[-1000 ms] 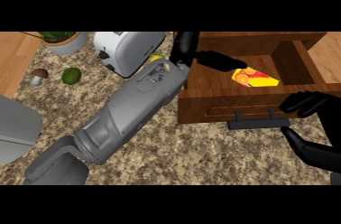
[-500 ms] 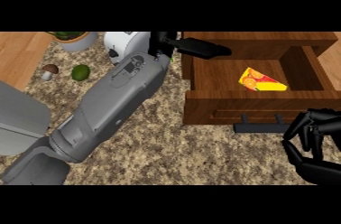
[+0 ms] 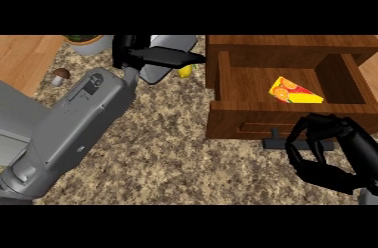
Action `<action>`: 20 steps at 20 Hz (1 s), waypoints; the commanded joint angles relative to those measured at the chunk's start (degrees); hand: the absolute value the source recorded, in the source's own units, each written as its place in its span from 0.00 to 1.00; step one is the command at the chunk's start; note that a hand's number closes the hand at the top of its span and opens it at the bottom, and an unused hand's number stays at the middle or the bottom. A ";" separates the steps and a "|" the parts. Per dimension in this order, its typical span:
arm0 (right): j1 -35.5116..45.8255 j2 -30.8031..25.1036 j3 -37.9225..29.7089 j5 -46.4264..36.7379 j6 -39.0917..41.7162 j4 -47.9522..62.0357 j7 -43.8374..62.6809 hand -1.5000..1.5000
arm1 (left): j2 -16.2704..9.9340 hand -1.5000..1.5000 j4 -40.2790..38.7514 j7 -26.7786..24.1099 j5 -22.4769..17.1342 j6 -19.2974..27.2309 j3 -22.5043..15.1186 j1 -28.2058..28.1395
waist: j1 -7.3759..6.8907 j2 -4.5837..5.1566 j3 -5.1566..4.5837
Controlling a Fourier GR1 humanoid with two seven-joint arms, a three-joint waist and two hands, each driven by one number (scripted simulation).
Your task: Pick up the cup, place it into the drawer and close the drawer
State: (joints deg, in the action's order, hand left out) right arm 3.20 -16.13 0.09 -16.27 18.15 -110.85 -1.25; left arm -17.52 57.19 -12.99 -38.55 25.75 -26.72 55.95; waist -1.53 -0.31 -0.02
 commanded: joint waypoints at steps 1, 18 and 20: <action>3.04 1.06 4.11 -9.03 -3.67 7.03 -3.71 1.00 | -5.13 0.00 6.78 0.74 -0.44 -2.16 2.29 -6.69 | -0.26 0.16 0.02; 26.22 2.86 9.88 -34.30 -21.24 54.96 -15.48 1.00 | -13.66 0.00 17.10 -2.27 -2.15 -11.53 10.21 -24.40 | -0.22 0.79 0.07; 31.46 4.96 9.13 -35.64 -22.44 62.19 -14.29 1.00 | -15.29 0.00 22.76 0.30 -2.48 -11.21 10.08 -27.05 | -0.90 0.69 0.09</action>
State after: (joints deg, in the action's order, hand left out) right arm 26.83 -13.37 11.45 -50.71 -1.26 -61.68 -13.28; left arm -31.36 76.53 -13.75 -40.74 15.74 -18.21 31.83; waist -2.44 0.33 0.04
